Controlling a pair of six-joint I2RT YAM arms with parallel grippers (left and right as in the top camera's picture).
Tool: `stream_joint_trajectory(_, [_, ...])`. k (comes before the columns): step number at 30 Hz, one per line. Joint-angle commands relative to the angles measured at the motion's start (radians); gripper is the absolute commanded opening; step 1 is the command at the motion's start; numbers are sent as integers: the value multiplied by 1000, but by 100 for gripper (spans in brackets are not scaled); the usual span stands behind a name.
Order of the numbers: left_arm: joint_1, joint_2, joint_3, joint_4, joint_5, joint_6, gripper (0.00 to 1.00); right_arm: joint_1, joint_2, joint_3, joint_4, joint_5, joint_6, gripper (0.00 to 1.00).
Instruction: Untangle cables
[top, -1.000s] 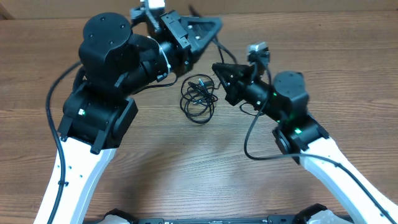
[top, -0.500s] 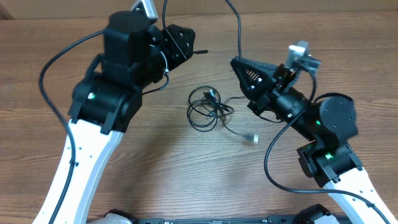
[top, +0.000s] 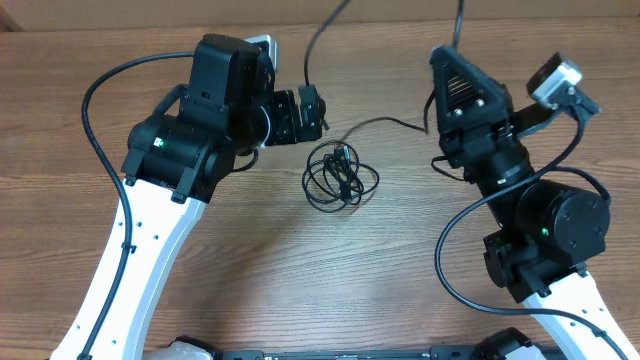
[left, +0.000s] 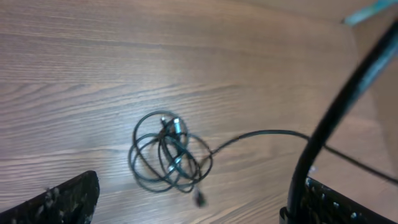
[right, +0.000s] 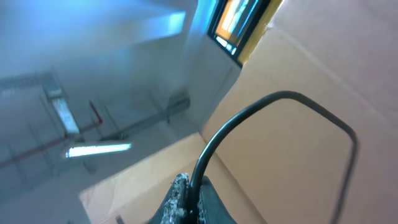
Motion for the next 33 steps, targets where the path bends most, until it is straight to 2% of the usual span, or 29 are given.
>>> stream_joint_trajectory(1, [4, -5, 14, 1, 133, 227, 100, -7, 7, 27, 10, 70, 51, 4])
stream_joint_trajectory(3, [5, -8, 22, 20, 247, 344, 100, -7, 20, 27, 10, 70, 51, 4])
stream_joint_trajectory(5, [20, -16, 47, 39, 259, 350, 100, -7, 31, 27, 10, 85, 56, 4])
stream_joint_trajectory(6, [39, -21, 64, 59, 214, 309, 100, -7, 34, 27, 10, 93, 72, 4])
stream_joint_trajectory(7, [58, -23, 75, 75, 152, 250, 93, -7, 36, 27, 10, 103, 95, 4])
stream_joint_trajectory(9, [116, -25, 88, 88, -88, -11, 96, -7, 37, 27, 10, 134, 167, 4])
stream_joint_trajectory(11, [161, -19, 86, 55, -265, -180, 96, -7, 37, 27, 11, 152, 198, 4])
stream_joint_trajectory(13, [194, -11, 86, -3, -297, -268, 98, -7, 37, 27, 9, 154, 204, 4])
stream_joint_trajectory(15, [206, -11, 86, -59, -137, -221, 89, -5, 38, 27, 0, 154, 205, 4])
stream_joint_trajectory(16, [206, -11, 86, -76, -20, -148, 86, -4, 38, 27, -6, 154, 213, 4])
stream_joint_trajectory(18, [195, -10, 82, -77, 200, 35, 85, -5, 38, 27, -26, 155, 261, 4])
stream_joint_trajectory(22, [138, -9, 73, -61, 480, 324, 92, -5, 38, 27, -59, 155, 435, 4])
stream_joint_trajectory(25, [85, -9, 73, -52, 545, 408, 95, -5, 38, 27, -95, 157, 468, 4])
stream_joint_trajectory(28, [39, -9, 73, -22, 557, 407, 95, -5, 38, 27, -193, 184, 467, 4])
stream_joint_trajectory(33, [-3, -8, 73, 4, 565, 400, 88, -5, 38, 27, -444, 252, 468, 4])
